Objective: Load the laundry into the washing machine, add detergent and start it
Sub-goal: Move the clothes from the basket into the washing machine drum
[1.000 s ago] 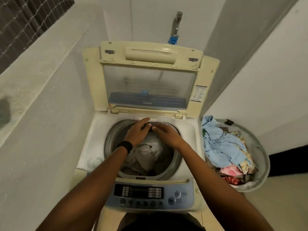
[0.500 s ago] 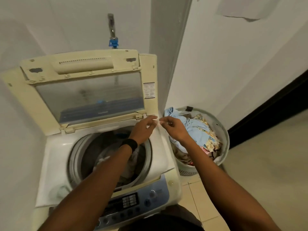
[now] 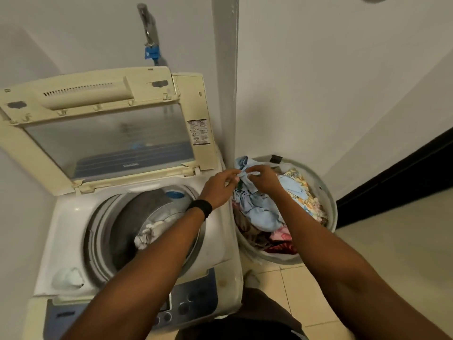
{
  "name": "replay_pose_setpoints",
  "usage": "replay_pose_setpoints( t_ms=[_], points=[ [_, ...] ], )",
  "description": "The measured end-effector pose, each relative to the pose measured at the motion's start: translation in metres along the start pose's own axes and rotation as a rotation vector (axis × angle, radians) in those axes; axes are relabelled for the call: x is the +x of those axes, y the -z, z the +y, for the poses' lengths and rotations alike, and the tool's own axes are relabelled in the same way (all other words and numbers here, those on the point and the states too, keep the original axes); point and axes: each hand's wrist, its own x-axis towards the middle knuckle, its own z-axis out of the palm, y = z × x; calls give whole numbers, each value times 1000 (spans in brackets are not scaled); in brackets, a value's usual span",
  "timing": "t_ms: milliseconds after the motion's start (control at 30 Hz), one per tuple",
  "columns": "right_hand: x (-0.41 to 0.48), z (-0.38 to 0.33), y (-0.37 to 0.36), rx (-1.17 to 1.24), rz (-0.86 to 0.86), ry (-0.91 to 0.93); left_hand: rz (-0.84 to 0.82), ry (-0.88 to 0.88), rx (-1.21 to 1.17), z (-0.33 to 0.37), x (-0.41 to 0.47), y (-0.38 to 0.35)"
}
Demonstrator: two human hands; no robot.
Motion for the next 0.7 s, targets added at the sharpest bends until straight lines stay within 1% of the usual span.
replay_pose_setpoints(
  t_ms=[167, 267, 300, 333, 467, 500, 567, 633, 700],
  points=[
    [65, 21, -15, -240, -178, 109, 58, 77, 45, 5, 16, -10],
    [80, 23, -19, -289, -267, 131, 95, 100, 41, 7, 23, -17],
    [80, 24, -19, -278, -263, 130, 106, 104, 37, 7, 25, -19],
    [78, 25, -17, -262, -221, 125, 112, 111, 33, 7, 27, -21],
    [61, 30, 7, -69, 18, 41, 159, 131, -7, 11, 36, -26],
    [57, 29, 17, -15, 50, 53, 174, 127, -14, 14, 39, -26],
    [49, 24, 37, 92, 56, 117, 179, 100, -46, 24, 45, -27],
    [39, 13, 61, 193, 44, 196, 133, 56, -77, 37, 53, -27],
    [30, -3, 83, 295, 55, 278, 83, 14, -59, 50, 62, -28]
  ],
)
